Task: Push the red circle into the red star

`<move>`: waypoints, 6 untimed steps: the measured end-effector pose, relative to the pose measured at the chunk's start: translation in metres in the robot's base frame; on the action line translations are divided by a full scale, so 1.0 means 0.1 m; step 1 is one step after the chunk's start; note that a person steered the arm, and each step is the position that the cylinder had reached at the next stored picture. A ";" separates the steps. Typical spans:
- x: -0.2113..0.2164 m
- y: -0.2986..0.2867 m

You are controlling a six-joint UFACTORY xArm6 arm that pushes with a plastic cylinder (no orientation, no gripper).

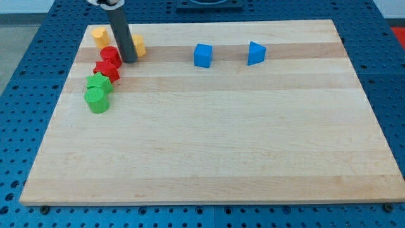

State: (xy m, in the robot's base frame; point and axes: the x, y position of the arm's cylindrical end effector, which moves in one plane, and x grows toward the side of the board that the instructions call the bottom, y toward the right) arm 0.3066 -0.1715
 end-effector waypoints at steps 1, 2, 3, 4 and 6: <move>-0.17 0.06; -0.29 0.08; -0.29 -0.20; -0.29 -0.43; -0.08 -0.44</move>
